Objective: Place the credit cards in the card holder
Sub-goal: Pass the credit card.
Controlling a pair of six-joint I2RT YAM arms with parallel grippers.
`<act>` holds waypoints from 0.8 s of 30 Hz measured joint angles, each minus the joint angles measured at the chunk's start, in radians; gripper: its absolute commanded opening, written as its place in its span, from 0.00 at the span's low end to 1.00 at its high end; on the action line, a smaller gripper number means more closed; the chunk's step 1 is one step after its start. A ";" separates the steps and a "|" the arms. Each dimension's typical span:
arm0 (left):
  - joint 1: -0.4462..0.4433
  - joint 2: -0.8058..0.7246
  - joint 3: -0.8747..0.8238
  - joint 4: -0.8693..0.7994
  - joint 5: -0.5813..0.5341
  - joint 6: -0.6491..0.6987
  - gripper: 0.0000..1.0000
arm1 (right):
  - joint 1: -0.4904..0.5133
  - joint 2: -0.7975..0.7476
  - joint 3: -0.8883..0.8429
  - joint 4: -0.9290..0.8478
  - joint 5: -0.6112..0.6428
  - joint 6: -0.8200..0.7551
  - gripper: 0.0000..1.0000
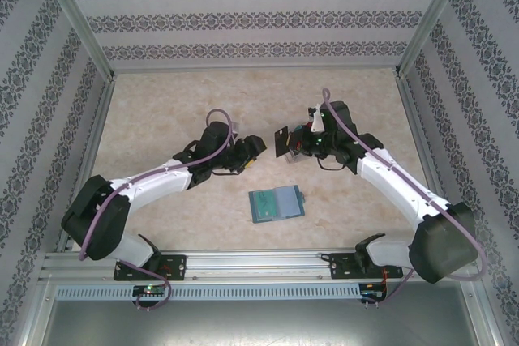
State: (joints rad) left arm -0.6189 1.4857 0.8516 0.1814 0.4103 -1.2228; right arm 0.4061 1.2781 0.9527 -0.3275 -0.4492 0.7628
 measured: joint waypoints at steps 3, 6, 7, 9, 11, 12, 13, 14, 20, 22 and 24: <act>0.000 0.025 0.035 0.050 0.048 -0.015 0.58 | -0.007 -0.014 -0.039 0.058 -0.079 0.063 0.00; 0.000 0.034 0.054 0.081 0.075 -0.017 0.53 | -0.018 -0.022 -0.057 0.095 -0.134 0.096 0.00; 0.000 0.034 0.055 0.092 0.084 -0.018 0.51 | -0.023 -0.025 -0.063 0.105 -0.148 0.104 0.00; 0.000 0.035 0.056 0.101 0.092 -0.019 0.47 | -0.035 -0.029 -0.078 0.125 -0.175 0.115 0.00; 0.002 0.036 0.056 0.102 0.095 -0.020 0.43 | -0.051 -0.030 -0.091 0.144 -0.202 0.128 0.00; 0.003 0.037 0.056 0.103 0.096 -0.021 0.39 | -0.058 -0.030 -0.096 0.149 -0.214 0.132 0.00; 0.004 0.038 0.056 0.106 0.097 -0.022 0.35 | -0.063 -0.030 -0.100 0.155 -0.224 0.134 0.00; 0.006 0.038 0.056 0.107 0.098 -0.026 0.32 | -0.066 -0.029 -0.103 0.162 -0.230 0.137 0.00; 0.013 0.039 0.055 0.108 0.092 -0.031 0.09 | -0.095 -0.011 -0.112 0.203 -0.275 0.153 0.00; 0.017 0.039 0.055 0.108 0.090 -0.034 0.02 | -0.100 -0.003 -0.119 0.213 -0.277 0.158 0.00; 0.018 0.039 0.055 0.111 0.091 -0.039 0.00 | -0.103 0.005 -0.131 0.215 -0.278 0.163 0.02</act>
State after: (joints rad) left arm -0.6006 1.5246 0.9066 0.2924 0.5014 -1.2613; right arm 0.3035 1.2827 0.8219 -0.1123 -0.7273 0.9260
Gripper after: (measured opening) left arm 0.054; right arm 0.038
